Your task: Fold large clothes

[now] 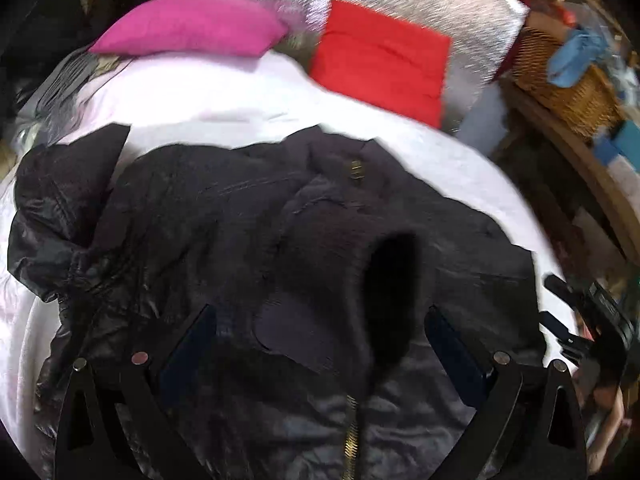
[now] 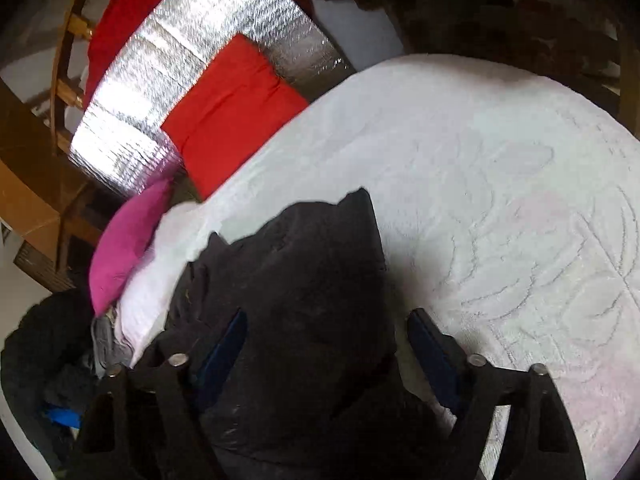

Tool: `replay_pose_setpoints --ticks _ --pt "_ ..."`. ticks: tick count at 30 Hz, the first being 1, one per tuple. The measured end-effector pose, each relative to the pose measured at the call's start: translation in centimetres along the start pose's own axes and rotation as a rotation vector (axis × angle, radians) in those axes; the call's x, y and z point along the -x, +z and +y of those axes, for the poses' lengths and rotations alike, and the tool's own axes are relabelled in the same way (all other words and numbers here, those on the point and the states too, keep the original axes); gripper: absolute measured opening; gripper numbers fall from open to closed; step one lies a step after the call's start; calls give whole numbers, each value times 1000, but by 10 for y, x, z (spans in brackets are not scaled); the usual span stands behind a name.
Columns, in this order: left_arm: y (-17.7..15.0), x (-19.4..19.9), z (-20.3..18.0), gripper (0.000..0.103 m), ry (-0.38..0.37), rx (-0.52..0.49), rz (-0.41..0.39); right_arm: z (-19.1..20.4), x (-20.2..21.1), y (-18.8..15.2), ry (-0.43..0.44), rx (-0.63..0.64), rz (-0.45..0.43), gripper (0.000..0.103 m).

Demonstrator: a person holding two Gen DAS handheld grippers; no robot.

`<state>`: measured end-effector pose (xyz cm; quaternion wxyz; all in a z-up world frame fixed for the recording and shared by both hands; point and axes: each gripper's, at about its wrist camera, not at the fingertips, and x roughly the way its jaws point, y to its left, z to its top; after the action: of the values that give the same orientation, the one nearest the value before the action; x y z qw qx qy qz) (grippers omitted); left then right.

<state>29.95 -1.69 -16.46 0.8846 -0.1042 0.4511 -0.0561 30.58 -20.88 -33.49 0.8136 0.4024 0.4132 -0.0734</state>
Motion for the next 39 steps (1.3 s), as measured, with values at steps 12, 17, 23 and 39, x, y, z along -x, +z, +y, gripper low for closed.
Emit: replay_pose_setpoints --ticks 12,17,23,39 --pt "26 31 80 42 94 66 -66 12 -1 -7 -109 84 -5 38" --pt "26 34 126 66 7 221 -9 15 6 -10 -116 96 1 48" --pt "21 31 136 86 -58 304 12 29 28 -10 -81 102 -84 76" --pt "26 -18 105 25 71 132 -16 81 -28 -62 -85 376 170 55"
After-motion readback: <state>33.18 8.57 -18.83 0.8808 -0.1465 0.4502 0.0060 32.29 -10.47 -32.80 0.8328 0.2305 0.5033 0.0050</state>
